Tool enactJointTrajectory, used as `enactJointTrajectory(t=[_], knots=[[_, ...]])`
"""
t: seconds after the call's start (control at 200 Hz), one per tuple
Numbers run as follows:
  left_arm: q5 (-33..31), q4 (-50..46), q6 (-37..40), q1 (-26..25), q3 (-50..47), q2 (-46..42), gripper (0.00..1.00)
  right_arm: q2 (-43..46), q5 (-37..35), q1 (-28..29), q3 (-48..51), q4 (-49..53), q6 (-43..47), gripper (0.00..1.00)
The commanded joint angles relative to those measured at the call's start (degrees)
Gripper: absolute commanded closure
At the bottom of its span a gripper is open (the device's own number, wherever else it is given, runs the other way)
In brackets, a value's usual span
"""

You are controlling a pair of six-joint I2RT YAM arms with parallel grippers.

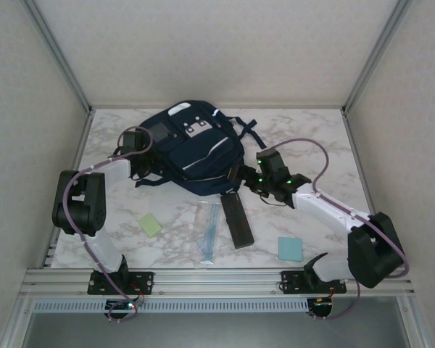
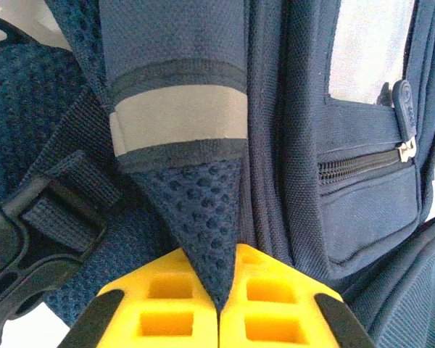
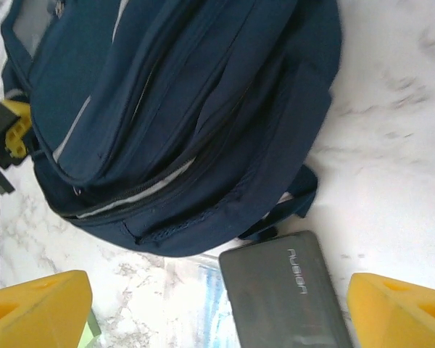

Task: Pack books, pencil case, and school supplies into a backpack

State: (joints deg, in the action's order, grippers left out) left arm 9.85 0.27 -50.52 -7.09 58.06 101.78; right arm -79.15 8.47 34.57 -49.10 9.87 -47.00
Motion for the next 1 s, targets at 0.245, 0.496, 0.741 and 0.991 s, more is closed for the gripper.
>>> enactJointTrajectory(t=[0.245, 0.496, 0.741, 0.991], knots=[[3.8, 3.5, -7.6, -6.4, -6.1, -11.3, 1.00, -18.3, 3.6, 1.7, -7.9, -18.3, -6.0, 0.51], [2.7, 1.9, -10.3, -11.8, -6.8, -18.1, 1.00, -22.4, -6.8, -0.6, -18.1, -7.0, 0.6, 0.62], [0.9, 2.6, -13.9, -15.1, -5.9, -18.5, 1.00, -15.1, -12.5, -0.9, -22.6, 8.0, 8.1, 0.44], [-7.7, 5.1, -20.0, -17.8, -7.9, -20.0, 1.00, -5.3, -13.2, 5.0, -21.5, 14.9, 11.9, 0.33]])
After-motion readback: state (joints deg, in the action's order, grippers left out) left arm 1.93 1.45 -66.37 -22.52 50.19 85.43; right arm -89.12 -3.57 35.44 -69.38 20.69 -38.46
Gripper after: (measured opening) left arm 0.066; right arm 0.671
